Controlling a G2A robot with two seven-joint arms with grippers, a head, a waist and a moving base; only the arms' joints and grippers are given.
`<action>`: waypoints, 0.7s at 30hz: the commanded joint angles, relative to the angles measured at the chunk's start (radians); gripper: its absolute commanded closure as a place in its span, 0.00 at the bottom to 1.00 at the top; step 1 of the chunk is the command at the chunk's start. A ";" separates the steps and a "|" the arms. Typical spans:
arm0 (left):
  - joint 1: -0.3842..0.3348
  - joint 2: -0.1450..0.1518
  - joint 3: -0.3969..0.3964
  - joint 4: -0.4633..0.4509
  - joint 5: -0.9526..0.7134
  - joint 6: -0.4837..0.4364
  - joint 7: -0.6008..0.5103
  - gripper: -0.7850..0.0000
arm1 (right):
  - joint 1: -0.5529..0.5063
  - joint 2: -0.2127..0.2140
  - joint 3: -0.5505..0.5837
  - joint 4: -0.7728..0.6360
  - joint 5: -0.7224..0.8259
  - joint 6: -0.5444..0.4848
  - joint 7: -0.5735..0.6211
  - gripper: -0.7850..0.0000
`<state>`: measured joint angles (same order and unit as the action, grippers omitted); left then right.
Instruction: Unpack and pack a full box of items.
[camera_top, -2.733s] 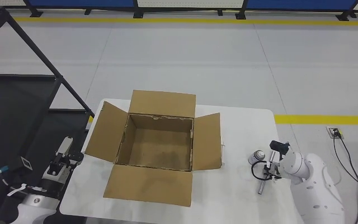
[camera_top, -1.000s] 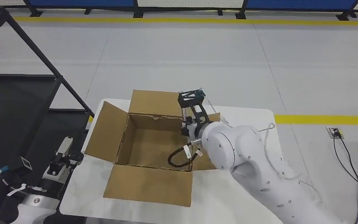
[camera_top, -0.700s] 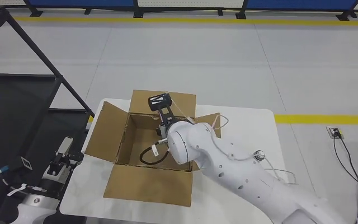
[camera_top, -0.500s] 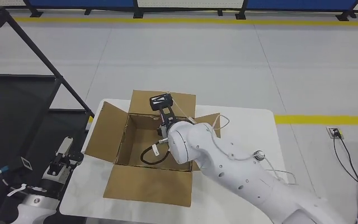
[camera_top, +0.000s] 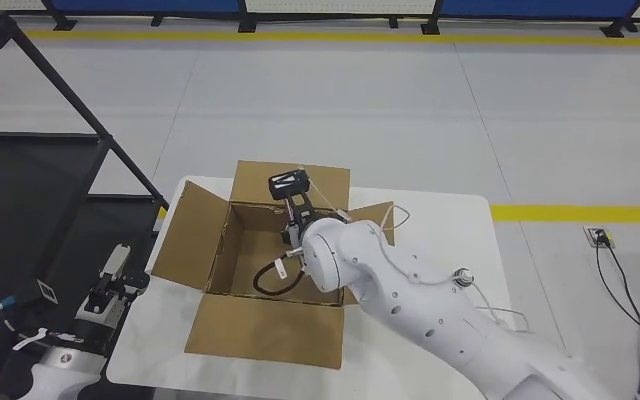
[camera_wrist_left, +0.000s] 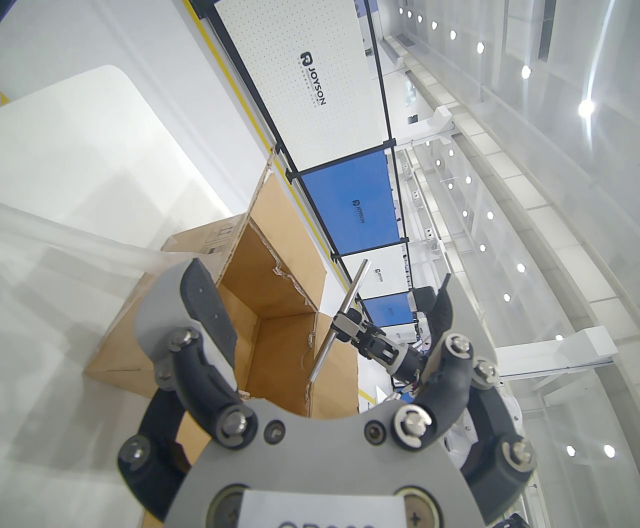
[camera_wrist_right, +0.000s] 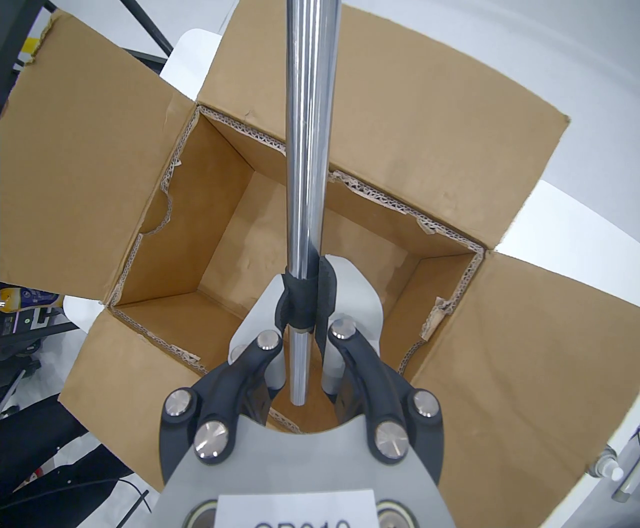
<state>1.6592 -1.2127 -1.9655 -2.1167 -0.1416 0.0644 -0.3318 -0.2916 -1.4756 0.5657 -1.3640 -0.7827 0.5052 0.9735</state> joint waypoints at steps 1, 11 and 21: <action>0.000 0.000 0.000 0.000 0.000 0.000 0.000 0.00 | 0.023 -0.014 -0.010 0.065 0.017 -0.106 -0.025 1.00; 0.000 0.000 0.000 0.000 0.000 0.000 0.000 0.00 | 0.196 -0.202 -0.183 0.544 0.161 -0.508 -0.051 1.00; 0.000 0.000 0.000 0.000 0.000 0.000 0.000 0.00 | 0.215 -0.401 -0.281 0.942 0.207 -0.695 -0.048 1.00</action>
<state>1.6592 -1.2127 -1.9655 -2.1167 -0.1416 0.0644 -0.3318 -0.0742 -1.8614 0.2874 -0.4599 -0.5793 -0.1760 0.9213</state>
